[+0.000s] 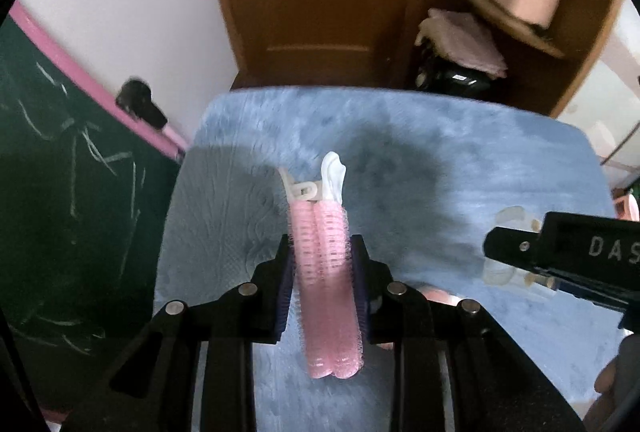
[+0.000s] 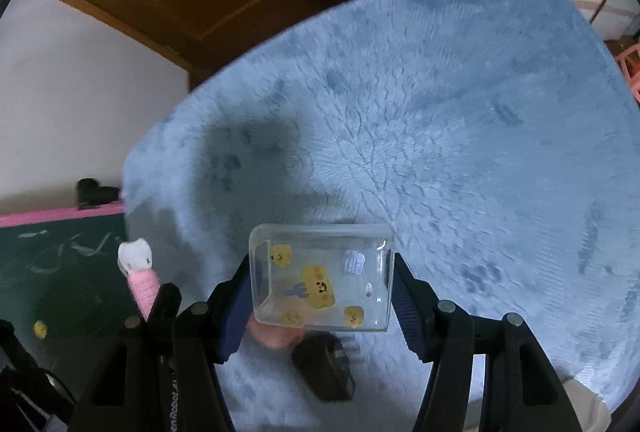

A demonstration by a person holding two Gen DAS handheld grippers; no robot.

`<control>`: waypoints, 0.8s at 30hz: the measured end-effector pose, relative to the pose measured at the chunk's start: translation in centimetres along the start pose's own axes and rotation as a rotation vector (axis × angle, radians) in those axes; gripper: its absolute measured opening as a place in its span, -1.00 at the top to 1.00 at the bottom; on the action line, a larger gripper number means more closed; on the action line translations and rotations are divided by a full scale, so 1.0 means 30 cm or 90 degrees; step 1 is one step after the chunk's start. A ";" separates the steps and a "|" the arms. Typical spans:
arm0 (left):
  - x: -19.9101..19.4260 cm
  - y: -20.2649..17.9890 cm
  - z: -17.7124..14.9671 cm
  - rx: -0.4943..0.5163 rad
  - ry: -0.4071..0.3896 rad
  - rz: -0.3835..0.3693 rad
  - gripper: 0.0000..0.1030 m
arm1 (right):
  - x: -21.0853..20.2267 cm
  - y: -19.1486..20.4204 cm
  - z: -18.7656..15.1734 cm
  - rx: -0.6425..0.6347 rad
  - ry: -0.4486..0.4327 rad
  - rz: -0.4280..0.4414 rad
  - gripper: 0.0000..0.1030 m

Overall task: Organize rigid objects
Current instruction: 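Grasp the pink hair roller with the left tool while the right tool grasps the clear duck box, then lower the pink roller into the tray with the left tool while the right tool lowers the duck box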

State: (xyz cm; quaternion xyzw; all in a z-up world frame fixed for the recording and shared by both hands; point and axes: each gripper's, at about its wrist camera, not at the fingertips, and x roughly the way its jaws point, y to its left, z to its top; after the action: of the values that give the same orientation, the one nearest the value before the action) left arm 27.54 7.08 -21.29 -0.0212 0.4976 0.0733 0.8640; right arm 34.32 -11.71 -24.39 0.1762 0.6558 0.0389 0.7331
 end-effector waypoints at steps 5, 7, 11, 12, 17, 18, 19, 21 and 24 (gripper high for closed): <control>-0.211 -0.048 -0.021 0.033 -0.032 -0.028 0.45 | -0.190 -0.010 -0.093 -0.038 -0.035 0.039 -0.23; -0.287 -0.064 -0.042 0.047 -0.040 -0.037 0.45 | -0.264 -0.041 -0.136 -0.058 -0.048 0.057 -0.23; -0.471 -0.107 -0.126 0.080 -0.061 -0.060 0.45 | -0.403 -0.100 -0.246 -0.101 -0.077 0.074 -0.23; -0.503 -0.116 -0.147 0.085 -0.063 -0.063 0.45 | -0.435 -0.117 -0.275 -0.114 -0.087 0.075 -0.23; -0.637 -0.162 -0.277 0.108 -0.058 -0.078 0.45 | -0.578 -0.199 -0.445 -0.168 -0.116 0.078 -0.24; -0.651 -0.169 -0.295 0.108 -0.054 -0.080 0.45 | -0.594 -0.213 -0.471 -0.176 -0.119 0.077 -0.24; -0.668 -0.179 -0.323 0.111 -0.048 -0.083 0.45 | -0.620 -0.230 -0.507 -0.187 -0.123 0.076 -0.23; -0.690 -0.194 -0.364 0.112 -0.038 -0.086 0.45 | -0.647 -0.263 -0.574 -0.214 -0.131 0.062 -0.23; -0.699 -0.218 -0.430 0.111 -0.013 -0.093 0.45 | -0.662 -0.306 -0.668 -0.247 -0.136 0.042 -0.24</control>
State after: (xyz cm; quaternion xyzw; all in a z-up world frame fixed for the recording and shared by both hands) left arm 7.10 -3.03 -9.93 0.0183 0.4903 -0.0333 0.8707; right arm 10.46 -21.85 -9.96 0.0561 0.5483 0.1691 0.8171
